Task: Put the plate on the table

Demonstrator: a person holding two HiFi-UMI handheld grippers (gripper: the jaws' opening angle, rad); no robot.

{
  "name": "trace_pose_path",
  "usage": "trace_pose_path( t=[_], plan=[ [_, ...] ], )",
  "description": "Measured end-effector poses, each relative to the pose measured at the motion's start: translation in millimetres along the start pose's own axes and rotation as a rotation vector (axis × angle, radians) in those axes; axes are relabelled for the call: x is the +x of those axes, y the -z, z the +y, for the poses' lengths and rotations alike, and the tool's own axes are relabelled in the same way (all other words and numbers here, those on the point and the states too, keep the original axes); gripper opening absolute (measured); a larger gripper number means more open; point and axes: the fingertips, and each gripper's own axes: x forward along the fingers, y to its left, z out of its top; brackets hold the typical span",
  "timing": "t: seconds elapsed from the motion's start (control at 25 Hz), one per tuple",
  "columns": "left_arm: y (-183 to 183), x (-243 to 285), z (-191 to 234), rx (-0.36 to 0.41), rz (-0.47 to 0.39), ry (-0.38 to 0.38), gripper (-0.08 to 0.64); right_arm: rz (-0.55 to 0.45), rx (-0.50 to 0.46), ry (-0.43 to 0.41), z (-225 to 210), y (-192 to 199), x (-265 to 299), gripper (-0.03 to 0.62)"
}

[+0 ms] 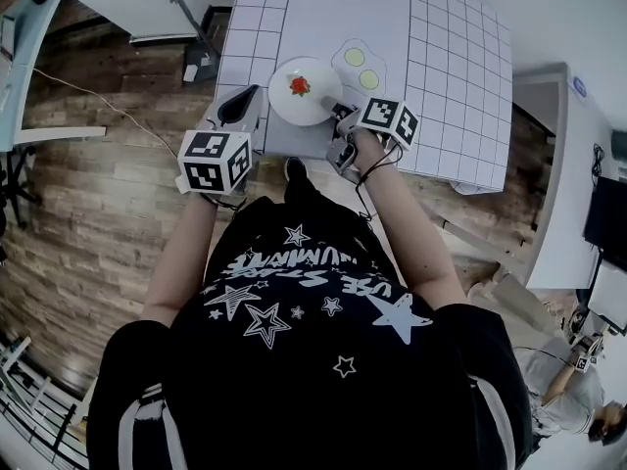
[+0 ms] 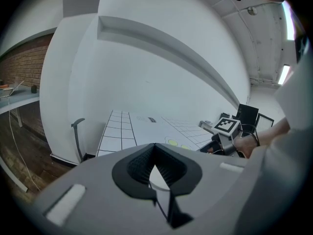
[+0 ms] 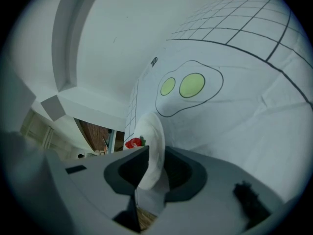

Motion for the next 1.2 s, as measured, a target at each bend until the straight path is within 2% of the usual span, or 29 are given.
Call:
trace_pose_path(
  t=[0.44, 0.6, 0.8, 1.08, 1.12, 1.2],
  plan=[
    [-1.8, -4.7, -0.6, 0.016, -0.011, 0.016, 0.009, -0.036, -0.071, 0.082, 0.0, -2.8, -6.7, 0.13],
    [-0.9, -9.0, -2.1, 0.016, -0.017, 0.022, 0.009, -0.064, -0.067, 0.094, -7.5, -5.4, -16.1, 0.132],
    [-4.6, -15.3, -5.2, 0.008, -0.038, 0.034, 0.009, -0.096, -0.085, 0.07, 0.0, -9.9, -28.0, 0.132],
    [2.3, -34.9, -13.5, 0.011, -0.047, 0.056, 0.009, -0.112, -0.152, -0.032, 26.9, 5.0, -41.9, 0.13],
    [4.2, -39.0, -14.6, 0.014, -0.05, 0.059, 0.009, -0.118, -0.153, -0.046, 29.9, 8.8, -44.4, 0.126],
    [7.8, -47.7, -16.4, 0.019, -0.055, 0.066, 0.009, -0.133, -0.153, -0.068, 34.5, 17.1, -50.0, 0.063]
  ],
)
